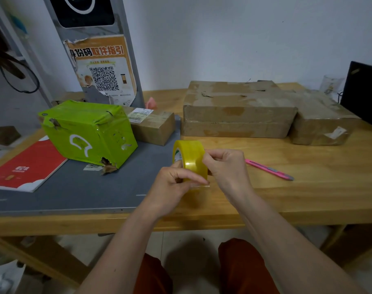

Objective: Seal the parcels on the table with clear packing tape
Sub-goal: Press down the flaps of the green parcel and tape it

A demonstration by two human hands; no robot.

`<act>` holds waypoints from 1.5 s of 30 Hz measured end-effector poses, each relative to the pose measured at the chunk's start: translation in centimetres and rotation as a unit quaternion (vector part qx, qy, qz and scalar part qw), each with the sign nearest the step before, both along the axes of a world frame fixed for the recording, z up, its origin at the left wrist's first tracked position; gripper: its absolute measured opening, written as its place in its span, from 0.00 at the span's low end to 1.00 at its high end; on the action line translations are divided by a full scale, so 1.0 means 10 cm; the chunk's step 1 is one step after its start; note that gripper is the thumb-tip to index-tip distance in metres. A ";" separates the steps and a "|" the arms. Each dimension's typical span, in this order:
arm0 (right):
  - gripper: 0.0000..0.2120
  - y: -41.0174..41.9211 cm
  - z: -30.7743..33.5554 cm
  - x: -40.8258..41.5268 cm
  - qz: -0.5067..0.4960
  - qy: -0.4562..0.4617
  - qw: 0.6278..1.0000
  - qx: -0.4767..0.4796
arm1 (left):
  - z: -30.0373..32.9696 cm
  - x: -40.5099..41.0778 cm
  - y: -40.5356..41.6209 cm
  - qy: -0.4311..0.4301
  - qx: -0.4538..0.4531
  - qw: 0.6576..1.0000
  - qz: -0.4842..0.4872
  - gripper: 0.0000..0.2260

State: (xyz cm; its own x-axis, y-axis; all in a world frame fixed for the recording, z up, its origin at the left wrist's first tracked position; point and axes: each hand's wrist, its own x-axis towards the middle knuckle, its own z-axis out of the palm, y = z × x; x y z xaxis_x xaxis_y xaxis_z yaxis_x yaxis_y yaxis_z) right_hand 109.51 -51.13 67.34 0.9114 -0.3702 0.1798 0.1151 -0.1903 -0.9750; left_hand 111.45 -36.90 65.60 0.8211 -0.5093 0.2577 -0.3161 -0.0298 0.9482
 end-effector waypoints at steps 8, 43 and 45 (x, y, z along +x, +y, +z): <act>0.08 -0.07 -0.07 0.04 -0.018 0.004 0.998 -0.053 | -0.07 0.00 -0.12 0.005 -0.024 1.000 0.003 0.14; 0.01 -0.27 -0.05 -0.02 0.003 0.101 0.965 0.243 | -0.17 -0.04 -0.34 0.012 -0.041 0.999 0.015 0.15; 0.01 -0.30 -0.03 -0.05 0.016 0.106 0.959 0.262 | -0.17 -0.04 -0.34 0.011 -0.042 0.999 0.010 0.15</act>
